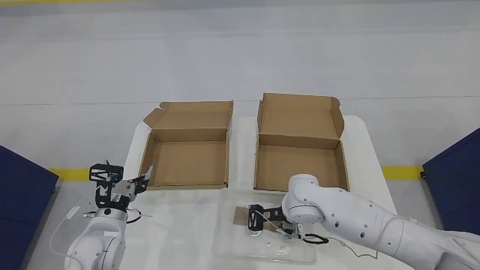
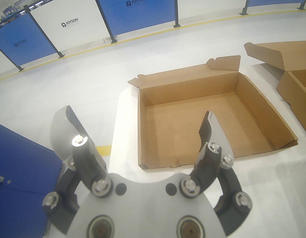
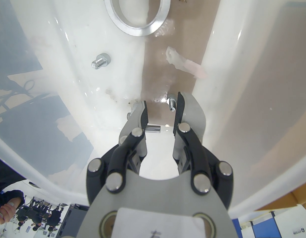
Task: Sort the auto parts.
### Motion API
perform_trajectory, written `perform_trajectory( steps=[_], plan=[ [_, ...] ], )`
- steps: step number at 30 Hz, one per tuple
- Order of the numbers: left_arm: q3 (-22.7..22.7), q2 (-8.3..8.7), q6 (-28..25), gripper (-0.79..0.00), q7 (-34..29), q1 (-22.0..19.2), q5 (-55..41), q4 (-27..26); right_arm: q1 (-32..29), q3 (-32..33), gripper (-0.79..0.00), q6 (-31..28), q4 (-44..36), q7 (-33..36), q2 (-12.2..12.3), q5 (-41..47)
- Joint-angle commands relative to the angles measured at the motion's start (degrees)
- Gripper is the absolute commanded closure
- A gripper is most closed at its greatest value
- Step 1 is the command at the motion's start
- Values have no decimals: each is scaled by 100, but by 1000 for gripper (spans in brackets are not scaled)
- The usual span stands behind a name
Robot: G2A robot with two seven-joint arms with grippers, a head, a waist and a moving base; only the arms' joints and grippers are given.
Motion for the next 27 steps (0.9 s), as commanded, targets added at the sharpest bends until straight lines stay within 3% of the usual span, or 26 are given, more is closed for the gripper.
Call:
perform_trajectory(
  steps=[1, 10, 13, 20, 27],
  plan=[
    [0, 0, 0, -785, 0, 0, 0, 0, -17, 19, -194, 10, -1, 22, -3, -8],
    [0, 0, 0, -785, 0, 0, 0, 0, -127, 123, -92, 63, -44, 163, 0, -47],
    [0, 0, 0, -785, 0, 0, 0, 0, -160, 159, 0, 49, -5, 146, -3, -58],
    [0, 0, 0, -785, 0, 0, 0, 0, -225, 253, 0, 58, -46, 178, -3, -87],
    [0, 0, 0, -785, 0, 0, 0, 0, -327, 551, 0, 342, -633, 540, 149, -3]
  ],
)
